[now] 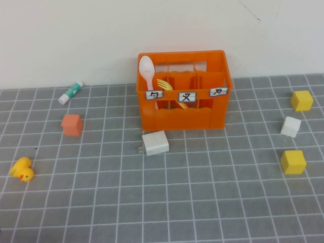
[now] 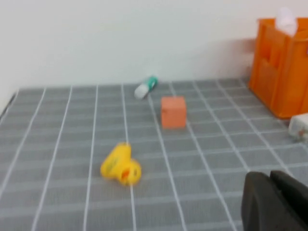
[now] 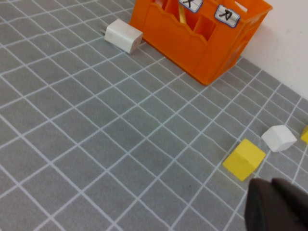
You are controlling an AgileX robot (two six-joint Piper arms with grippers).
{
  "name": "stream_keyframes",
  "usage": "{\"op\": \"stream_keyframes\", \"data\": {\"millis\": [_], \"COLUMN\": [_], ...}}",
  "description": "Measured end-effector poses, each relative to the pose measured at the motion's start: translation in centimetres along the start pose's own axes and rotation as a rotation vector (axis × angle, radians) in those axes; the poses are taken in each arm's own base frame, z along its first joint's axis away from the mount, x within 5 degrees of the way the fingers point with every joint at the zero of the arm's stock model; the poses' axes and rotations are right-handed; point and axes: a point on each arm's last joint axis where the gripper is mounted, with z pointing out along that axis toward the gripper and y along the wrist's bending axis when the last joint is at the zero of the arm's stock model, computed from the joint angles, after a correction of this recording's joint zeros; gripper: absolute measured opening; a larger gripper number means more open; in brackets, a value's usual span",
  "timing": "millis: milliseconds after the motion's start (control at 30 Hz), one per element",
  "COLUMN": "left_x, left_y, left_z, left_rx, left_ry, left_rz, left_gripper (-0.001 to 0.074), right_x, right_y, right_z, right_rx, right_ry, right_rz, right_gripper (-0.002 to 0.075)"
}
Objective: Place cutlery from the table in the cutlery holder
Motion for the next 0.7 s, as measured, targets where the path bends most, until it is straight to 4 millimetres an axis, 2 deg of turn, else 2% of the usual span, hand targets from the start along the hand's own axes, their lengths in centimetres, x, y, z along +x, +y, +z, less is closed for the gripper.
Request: {"op": "stream_keyframes", "data": {"millis": [200,700], "left_x": [1.8,1.9], "left_y": [0.2,0.2], "left_z": [-0.1,-0.1], "left_rx": [-0.042,-0.040], "left_ry": [0.173,0.185], "left_rz": [-0.118,-0.104], "left_gripper": [0.0000,0.0000], "right_x": [0.1,0.1], "right_y": [0.0,0.0], "right_z": [0.0,0.0], "right_rx": [-0.001,-0.002], "right_ry": [0.003,0.005], "right_rz": [0.000,0.000], "right_gripper": [0.0000,0.0000]}}
